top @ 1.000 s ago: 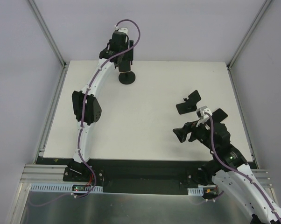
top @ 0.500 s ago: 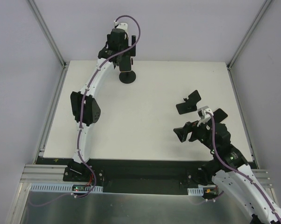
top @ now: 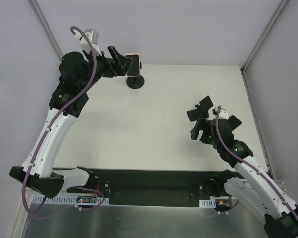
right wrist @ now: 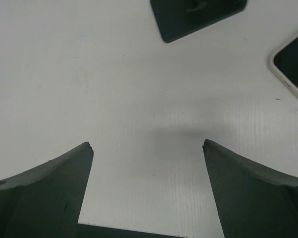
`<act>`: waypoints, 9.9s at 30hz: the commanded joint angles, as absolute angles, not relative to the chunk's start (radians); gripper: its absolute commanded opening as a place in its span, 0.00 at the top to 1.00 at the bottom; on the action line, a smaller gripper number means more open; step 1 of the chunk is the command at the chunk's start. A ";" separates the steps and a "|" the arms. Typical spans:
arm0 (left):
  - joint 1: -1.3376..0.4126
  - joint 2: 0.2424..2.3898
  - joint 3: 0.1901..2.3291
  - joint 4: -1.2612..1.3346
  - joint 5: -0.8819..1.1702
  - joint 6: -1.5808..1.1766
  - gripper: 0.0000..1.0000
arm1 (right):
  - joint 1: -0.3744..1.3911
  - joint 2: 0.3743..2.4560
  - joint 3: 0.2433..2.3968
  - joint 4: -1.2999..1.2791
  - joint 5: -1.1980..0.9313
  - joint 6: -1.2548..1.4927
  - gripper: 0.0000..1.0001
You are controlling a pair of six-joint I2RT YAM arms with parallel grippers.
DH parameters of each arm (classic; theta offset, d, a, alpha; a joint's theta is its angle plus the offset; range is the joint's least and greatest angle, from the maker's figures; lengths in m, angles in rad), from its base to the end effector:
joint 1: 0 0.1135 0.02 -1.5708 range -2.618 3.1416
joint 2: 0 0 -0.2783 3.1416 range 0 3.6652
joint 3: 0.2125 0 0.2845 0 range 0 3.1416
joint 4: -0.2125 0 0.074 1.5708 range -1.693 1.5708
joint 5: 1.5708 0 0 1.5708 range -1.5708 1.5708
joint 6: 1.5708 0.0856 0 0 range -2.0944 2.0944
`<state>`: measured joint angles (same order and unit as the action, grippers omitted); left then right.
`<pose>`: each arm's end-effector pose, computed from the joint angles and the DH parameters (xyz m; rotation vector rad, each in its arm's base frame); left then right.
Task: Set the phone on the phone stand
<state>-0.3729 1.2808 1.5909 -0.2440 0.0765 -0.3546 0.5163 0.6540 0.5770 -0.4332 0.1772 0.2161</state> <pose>0.3198 -0.1321 0.5327 0.0769 1.5369 -0.6394 0.1980 0.0950 0.2440 -0.2039 2.0729 0.2642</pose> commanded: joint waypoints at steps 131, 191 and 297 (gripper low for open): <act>-0.718 1.020 1.152 -0.469 -0.474 -0.296 0.09 | 0.732 1.836 1.424 0.057 0.447 0.011 0.99; -0.666 1.034 1.132 -0.431 -0.331 -0.311 0.09 | 0.407 1.981 1.369 0.240 0.284 0.572 0.99; -0.595 1.132 0.849 -0.146 0.598 -0.518 0.68 | 0.595 1.411 0.566 0.393 -0.588 0.057 1.00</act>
